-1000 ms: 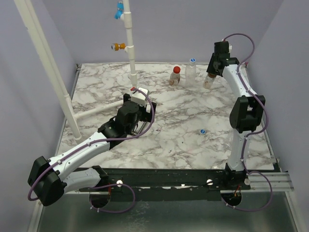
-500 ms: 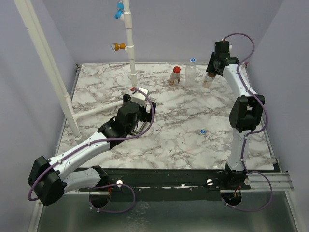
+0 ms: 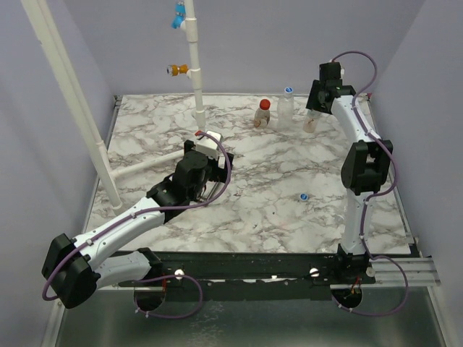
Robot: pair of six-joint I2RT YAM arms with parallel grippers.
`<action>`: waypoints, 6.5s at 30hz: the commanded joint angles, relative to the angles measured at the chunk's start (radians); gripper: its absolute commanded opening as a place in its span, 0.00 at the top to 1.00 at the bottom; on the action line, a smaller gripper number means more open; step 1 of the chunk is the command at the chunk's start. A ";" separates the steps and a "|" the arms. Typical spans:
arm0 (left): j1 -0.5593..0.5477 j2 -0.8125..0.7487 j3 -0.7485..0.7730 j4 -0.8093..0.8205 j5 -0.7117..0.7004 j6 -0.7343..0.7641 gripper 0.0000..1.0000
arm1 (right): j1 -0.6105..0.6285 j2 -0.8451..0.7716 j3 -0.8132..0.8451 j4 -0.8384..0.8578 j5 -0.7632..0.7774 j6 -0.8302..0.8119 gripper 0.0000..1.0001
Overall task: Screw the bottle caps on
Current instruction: Place the plastic bottle at the center of the board, then pick up the plastic bottle at the center of the board.
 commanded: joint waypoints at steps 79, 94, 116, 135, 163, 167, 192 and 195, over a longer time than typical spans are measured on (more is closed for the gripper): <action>0.051 -0.021 -0.042 0.086 0.144 -0.014 0.01 | -0.330 -0.830 -1.291 0.076 -0.149 0.387 0.67; -0.017 -0.049 -0.232 0.435 0.732 0.780 0.01 | 0.244 -0.848 -0.989 0.028 -0.810 0.092 0.80; -0.167 -0.100 -0.284 0.361 0.408 1.206 0.01 | 0.384 -0.755 -0.875 -0.053 -1.212 0.186 0.81; -0.202 -0.027 -0.181 0.335 0.447 1.313 0.01 | 0.417 -0.705 -0.783 -0.076 -1.319 0.274 0.85; -0.242 -0.016 -0.187 0.311 0.368 0.611 1.00 | 0.427 -0.875 -0.603 -0.065 -0.645 0.284 0.15; -0.240 -0.008 -0.171 0.270 0.391 0.381 1.00 | 0.426 -0.978 -0.683 0.039 -0.486 0.290 0.14; 0.015 0.146 0.091 -0.099 0.866 0.006 1.00 | 0.635 -0.907 -0.667 0.052 -0.158 0.172 0.23; 0.017 0.138 0.091 -0.101 0.854 0.014 1.00 | 0.640 -0.898 -0.674 0.061 -0.160 0.178 0.32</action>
